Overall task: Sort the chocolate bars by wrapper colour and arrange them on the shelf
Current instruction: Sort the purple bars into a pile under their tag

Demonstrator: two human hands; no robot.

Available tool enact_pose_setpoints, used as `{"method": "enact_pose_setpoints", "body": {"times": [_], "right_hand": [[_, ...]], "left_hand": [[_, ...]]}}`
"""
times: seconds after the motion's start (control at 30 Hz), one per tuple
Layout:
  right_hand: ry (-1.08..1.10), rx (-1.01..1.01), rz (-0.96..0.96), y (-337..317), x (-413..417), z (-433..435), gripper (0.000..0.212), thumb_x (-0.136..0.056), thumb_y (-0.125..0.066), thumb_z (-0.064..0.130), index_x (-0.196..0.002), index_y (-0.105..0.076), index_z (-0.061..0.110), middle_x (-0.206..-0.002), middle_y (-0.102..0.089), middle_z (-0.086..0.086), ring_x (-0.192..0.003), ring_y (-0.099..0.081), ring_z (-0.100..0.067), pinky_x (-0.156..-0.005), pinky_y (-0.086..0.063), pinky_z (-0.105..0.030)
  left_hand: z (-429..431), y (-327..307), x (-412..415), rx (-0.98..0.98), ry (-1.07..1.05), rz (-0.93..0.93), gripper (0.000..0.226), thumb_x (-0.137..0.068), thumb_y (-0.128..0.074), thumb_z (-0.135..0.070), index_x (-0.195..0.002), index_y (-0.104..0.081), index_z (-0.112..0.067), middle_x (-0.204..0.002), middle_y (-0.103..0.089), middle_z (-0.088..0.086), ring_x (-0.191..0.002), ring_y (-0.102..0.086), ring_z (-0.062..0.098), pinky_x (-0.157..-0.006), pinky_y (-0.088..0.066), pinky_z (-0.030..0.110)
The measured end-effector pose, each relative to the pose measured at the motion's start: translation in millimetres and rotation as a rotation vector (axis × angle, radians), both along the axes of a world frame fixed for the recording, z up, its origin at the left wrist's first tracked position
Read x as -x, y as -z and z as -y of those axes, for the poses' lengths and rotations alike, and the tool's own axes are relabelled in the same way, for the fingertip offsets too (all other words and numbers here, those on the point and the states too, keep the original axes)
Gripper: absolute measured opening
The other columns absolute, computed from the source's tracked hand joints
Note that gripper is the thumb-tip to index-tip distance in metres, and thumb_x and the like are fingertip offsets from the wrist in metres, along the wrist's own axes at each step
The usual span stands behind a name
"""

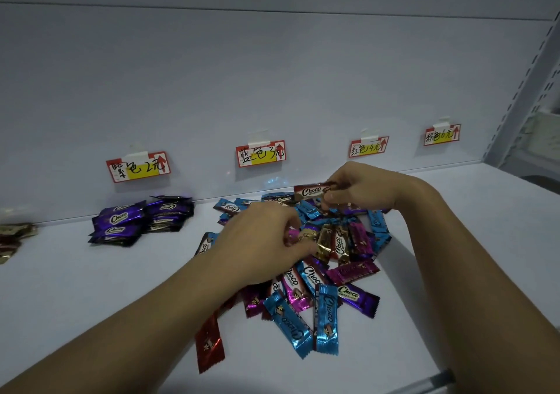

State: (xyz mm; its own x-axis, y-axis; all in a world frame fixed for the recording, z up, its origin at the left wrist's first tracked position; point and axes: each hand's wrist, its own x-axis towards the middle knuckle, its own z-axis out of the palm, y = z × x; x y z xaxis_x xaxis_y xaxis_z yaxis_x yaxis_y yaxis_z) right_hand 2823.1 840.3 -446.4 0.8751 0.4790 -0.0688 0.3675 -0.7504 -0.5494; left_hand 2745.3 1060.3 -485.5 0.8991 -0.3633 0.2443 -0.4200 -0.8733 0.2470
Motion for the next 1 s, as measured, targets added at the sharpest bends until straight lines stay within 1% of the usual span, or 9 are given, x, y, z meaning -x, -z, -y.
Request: {"method": "enact_pose_setpoints", "body": {"times": [0.07,0.17,0.3,0.4,0.53,0.67,0.83,0.9,1.0], "right_hand": [[0.024,-0.068,-0.032,2,-1,0,0.030,-0.105,-0.050,0.022,-0.089,-0.072,0.010,-0.079,-0.069,-0.003,-0.068,-0.060,-0.008,-0.072,-0.045,-0.029],[0.041,-0.176,-0.064,3,-1,-2,0.037,-0.107,-0.043,0.024,-0.084,-0.066,0.008,-0.076,-0.066,-0.001,-0.072,-0.060,-0.014,-0.072,-0.045,-0.035],[-0.004,-0.240,-0.023,0,5,-12,0.040,-0.109,-0.039,0.025,-0.084,-0.065,0.006,-0.079,-0.063,-0.007,-0.072,-0.058,-0.014,-0.069,-0.045,-0.032],[-0.008,-0.276,0.057,2,14,-32,0.037,-0.108,-0.042,0.022,-0.095,-0.072,0.006,-0.082,-0.067,-0.008,-0.069,-0.058,-0.005,-0.067,-0.045,-0.022],[0.030,-0.411,0.161,5,24,-72,0.029,-0.105,-0.051,0.021,-0.093,-0.075,0.009,-0.085,-0.072,-0.008,-0.073,-0.063,-0.013,-0.069,-0.050,-0.032],[-0.028,-0.511,0.159,-5,32,-120,0.019,-0.101,-0.057,0.012,-0.102,-0.076,0.009,-0.083,-0.074,-0.002,-0.070,-0.064,-0.007,-0.065,-0.051,-0.021],[-0.169,-0.364,0.170,-14,38,-205,0.009,-0.095,-0.065,0.008,-0.100,-0.070,0.015,-0.080,-0.077,0.001,-0.073,-0.073,-0.013,-0.073,-0.059,-0.030],[-0.207,-0.260,0.212,-12,41,-248,0.009,-0.093,-0.068,0.012,-0.095,-0.068,0.020,-0.077,-0.077,0.007,-0.071,-0.072,-0.007,-0.072,-0.056,-0.024],[-0.281,-0.153,0.314,-7,45,-317,0.013,-0.091,-0.067,0.016,-0.086,-0.063,0.027,-0.076,-0.075,0.012,-0.065,-0.066,0.002,-0.063,-0.046,-0.015]], "left_hand": [[6,2,-3,-0.038,-0.007,-0.008,0.040,-0.088,-0.065,-0.060,-0.111,-0.070,-0.027,-0.101,-0.068,-0.009,-0.093,-0.062,0.011,-0.082,-0.056,0.036],[5,1,-7,0.083,-0.002,-0.027,0.029,-0.090,-0.070,-0.047,-0.111,-0.072,-0.027,-0.105,-0.071,-0.010,-0.092,-0.063,0.006,-0.084,-0.056,0.029],[-14,-7,-2,0.197,-0.006,0.067,0.025,-0.088,-0.073,-0.045,-0.107,-0.073,-0.028,-0.098,-0.069,-0.013,-0.085,-0.060,0.002,-0.079,-0.055,0.027],[-39,-12,2,0.186,-0.030,0.143,0.027,-0.089,-0.072,-0.044,-0.112,-0.071,-0.029,-0.101,-0.065,-0.012,-0.085,-0.056,0.003,-0.077,-0.051,0.026],[-83,-15,14,0.146,-0.050,0.192,0.036,-0.094,-0.067,-0.038,-0.129,-0.064,-0.030,-0.110,-0.059,-0.009,-0.095,-0.055,0.007,-0.086,-0.050,0.031],[-154,-12,34,0.156,-0.091,0.248,0.029,-0.093,-0.070,-0.030,-0.122,-0.071,-0.028,-0.105,-0.061,-0.011,-0.092,-0.056,0.008,-0.082,-0.051,0.034],[-270,-2,59,0.111,-0.257,0.304,0.022,-0.090,-0.073,-0.021,-0.111,-0.074,-0.024,-0.100,-0.056,-0.011,-0.086,-0.054,0.010,-0.073,-0.050,0.035],[-319,4,69,0.087,-0.357,0.329,0.021,-0.090,-0.073,-0.020,-0.110,-0.074,-0.025,-0.100,-0.054,-0.012,-0.088,-0.054,0.012,-0.072,-0.048,0.032],[-377,17,80,0.106,-0.548,0.372,0.029,-0.088,-0.075,-0.015,-0.116,-0.072,-0.024,-0.107,-0.051,-0.013,-0.092,-0.052,0.009,-0.074,-0.040,0.016]]}}
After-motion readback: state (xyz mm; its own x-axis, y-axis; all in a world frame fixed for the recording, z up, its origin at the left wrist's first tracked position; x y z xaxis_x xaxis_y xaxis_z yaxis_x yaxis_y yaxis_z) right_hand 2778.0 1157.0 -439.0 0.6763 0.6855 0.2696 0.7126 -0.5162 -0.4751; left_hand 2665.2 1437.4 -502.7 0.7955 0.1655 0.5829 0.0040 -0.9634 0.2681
